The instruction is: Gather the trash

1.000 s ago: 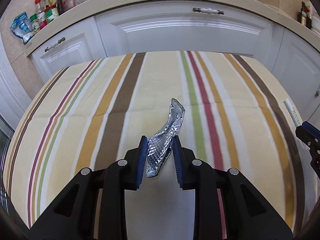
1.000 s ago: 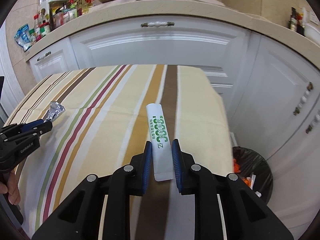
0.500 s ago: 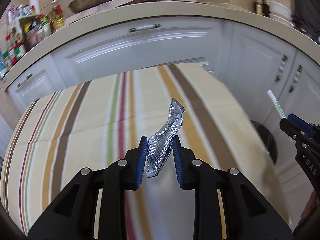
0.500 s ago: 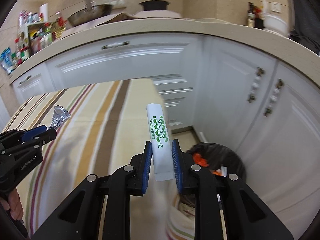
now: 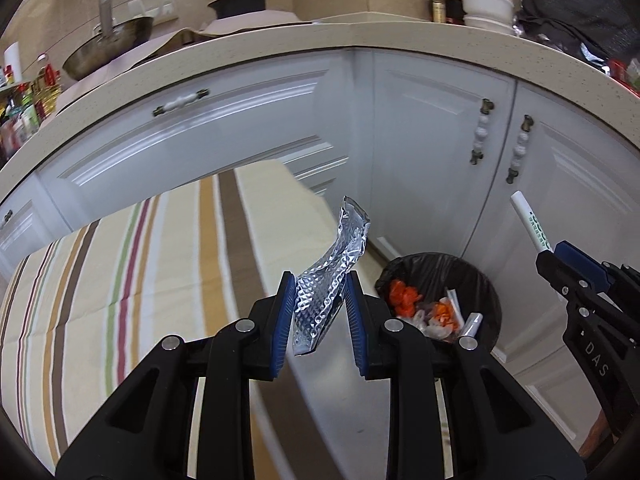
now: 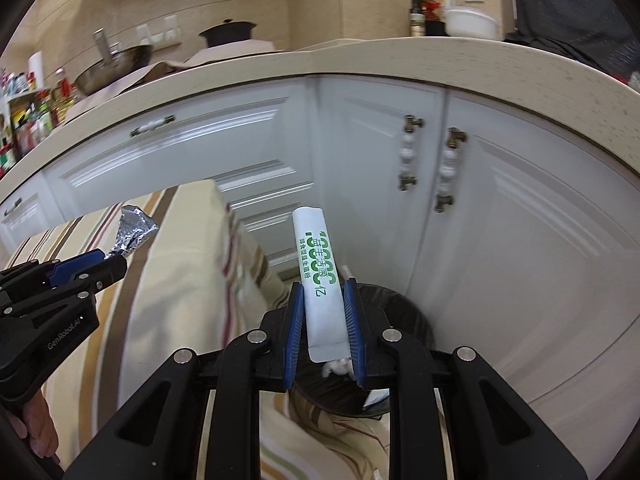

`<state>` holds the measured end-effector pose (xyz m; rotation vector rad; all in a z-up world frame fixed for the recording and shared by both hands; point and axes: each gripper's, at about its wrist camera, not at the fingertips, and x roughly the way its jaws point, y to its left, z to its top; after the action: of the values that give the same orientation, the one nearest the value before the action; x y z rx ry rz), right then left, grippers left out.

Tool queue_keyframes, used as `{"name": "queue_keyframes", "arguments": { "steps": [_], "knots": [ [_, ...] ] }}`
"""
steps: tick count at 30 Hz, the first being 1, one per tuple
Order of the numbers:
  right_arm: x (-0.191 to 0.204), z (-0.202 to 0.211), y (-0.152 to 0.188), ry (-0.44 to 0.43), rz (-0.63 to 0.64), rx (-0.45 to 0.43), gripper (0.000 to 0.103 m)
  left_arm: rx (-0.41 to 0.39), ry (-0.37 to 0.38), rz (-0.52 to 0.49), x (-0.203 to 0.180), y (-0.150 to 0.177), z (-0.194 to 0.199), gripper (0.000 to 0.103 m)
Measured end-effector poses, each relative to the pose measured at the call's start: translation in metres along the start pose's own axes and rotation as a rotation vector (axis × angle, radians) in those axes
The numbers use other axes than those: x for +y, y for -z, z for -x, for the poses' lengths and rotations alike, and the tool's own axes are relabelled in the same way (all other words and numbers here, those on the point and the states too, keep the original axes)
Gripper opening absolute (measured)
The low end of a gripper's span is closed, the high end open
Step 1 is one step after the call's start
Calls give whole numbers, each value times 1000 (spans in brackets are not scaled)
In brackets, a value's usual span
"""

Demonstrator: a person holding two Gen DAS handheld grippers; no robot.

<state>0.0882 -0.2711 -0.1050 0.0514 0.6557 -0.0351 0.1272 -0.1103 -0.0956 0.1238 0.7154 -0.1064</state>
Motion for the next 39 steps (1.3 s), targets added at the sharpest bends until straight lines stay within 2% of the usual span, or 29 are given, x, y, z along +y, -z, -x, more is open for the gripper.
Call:
{"name": "queue_keyframes", "arguments": {
  "steps": [13, 22, 25, 30, 31, 33, 34, 35, 39],
  "knots": [
    [-45, -6, 3, 38, -53, -28, 22, -16, 45, -52, -59, -15, -28, 26],
    [-56, -40, 8, 30, -65, 7, 22, 65, 35, -100, -87, -12, -69, 26],
    [-61, -53, 9, 33, -73, 19, 22, 107, 65, -77, -92, -17, -83, 26],
    [-71, -74, 10, 43, -93, 34, 22, 108, 71, -86, -105, -26, -98, 26],
    [-74, -78, 11, 47, -100, 35, 24, 112, 73, -86, -107, -27, -100, 26],
    [-77, -85, 12, 49, -105, 49, 41, 117, 73, -90, -109, -29, -104, 28],
    [-78, -88, 14, 52, -106, 57, 53, 117, 70, -92, -109, -29, -105, 32],
    [-79, -89, 14, 57, -108, 56, 56, 114, 64, -89, -109, -29, -105, 46],
    [-78, -92, 17, 58, -103, 65, 56, 93, 53, -92, -109, -29, -102, 48]
  ]
}}
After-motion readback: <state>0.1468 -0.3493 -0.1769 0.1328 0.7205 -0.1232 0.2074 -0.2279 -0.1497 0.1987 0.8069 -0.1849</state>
